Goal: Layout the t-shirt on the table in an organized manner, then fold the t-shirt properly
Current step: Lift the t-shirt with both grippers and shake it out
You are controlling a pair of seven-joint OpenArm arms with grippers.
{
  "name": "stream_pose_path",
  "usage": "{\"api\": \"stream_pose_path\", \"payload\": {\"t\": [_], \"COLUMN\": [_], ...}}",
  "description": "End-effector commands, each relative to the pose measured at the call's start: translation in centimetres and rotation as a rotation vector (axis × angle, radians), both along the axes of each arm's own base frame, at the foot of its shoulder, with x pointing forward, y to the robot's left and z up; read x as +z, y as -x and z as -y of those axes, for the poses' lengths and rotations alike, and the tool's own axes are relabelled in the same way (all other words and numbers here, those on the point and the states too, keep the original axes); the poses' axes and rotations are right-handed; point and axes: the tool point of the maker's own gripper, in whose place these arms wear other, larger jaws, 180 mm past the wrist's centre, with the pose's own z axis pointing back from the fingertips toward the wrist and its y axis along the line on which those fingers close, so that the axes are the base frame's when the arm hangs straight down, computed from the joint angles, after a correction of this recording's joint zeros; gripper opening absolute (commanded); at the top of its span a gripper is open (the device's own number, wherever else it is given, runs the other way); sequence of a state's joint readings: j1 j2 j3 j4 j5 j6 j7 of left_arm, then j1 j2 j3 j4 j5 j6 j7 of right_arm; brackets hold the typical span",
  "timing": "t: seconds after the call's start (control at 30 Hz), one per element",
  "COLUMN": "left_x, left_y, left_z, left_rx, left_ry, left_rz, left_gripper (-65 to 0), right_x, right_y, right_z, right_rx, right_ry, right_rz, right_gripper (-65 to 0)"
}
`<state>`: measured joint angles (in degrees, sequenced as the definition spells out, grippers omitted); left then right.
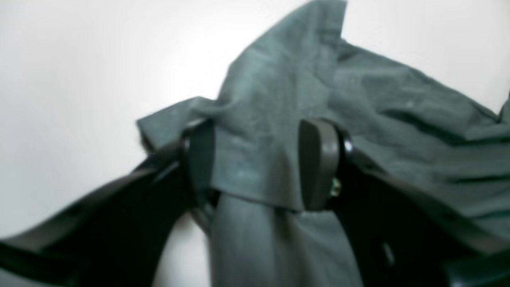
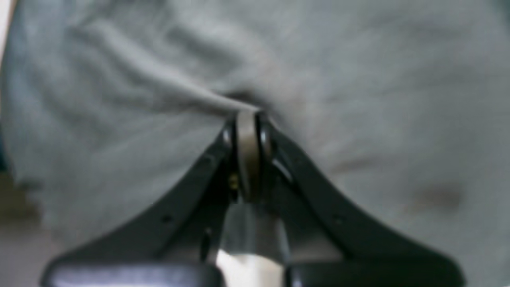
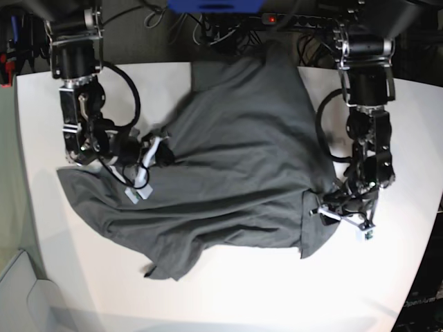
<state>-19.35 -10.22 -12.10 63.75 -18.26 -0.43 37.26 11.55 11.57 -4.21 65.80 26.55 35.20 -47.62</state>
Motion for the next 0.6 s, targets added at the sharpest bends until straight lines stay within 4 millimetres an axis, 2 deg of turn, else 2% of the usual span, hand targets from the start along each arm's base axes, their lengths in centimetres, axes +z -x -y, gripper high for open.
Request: {"api": "stream_pose_path", "payload": {"t": [0.0,0.2,0.47,0.57], "left_x": [1.6,-1.0,-5.8,-5.9], "left_y": [-1.3,0.0,6.2,8.7], "left_z": [-1.2,-1.8,-5.4,-6.3], "left_rx": [0.025,0.037,0.058,0.044], "left_ry": [-0.015,-0.011,-0.075,-0.116], "left_rz": [0.042,-0.034,-0.171,-0.178], "left_gripper": [-32.1,-32.1,-32.1,-32.1], "right_x": [-3.1,-2.0,0.2,0.9], "right_y": [2.0,-2.0,-8.2,-9.7], "right_z": [4.1,5.7,6.2,6.3], "right_rx": [0.003,-0.017,-0.082,-0.104], "right_ry": [0.226,0.289,0.238,0.214], "right_rz": [-0.120,-0.053,0.010,0.033], "right_gripper": [-65.0,-65.0,-65.0,-65.0]}}
